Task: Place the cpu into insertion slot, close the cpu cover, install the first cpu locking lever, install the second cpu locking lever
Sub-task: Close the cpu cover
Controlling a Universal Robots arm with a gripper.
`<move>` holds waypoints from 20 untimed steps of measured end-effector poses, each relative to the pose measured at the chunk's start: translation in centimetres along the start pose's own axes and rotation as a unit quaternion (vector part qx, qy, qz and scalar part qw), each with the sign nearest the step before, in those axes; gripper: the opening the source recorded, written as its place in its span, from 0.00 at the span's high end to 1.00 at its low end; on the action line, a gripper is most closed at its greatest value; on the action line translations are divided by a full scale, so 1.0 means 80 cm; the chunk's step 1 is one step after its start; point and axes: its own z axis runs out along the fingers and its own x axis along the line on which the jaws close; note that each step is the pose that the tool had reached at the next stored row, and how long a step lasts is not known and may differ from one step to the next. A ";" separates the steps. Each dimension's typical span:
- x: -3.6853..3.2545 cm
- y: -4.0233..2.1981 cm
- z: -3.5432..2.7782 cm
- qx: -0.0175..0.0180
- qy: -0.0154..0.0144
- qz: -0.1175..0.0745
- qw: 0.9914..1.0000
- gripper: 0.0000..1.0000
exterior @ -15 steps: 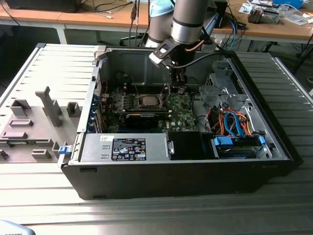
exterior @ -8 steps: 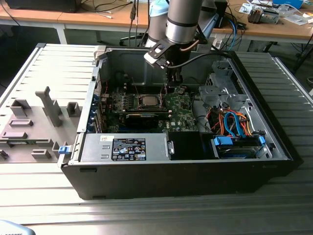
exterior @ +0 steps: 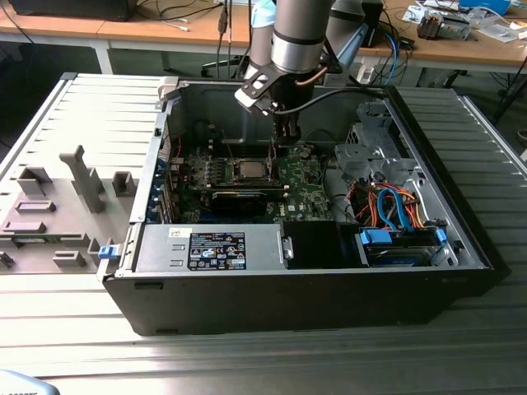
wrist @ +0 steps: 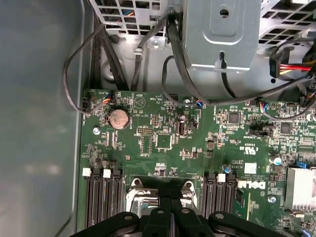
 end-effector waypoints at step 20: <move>0.0016 -0.0209 0.0066 0.008 -0.002 0.001 1.000 0.89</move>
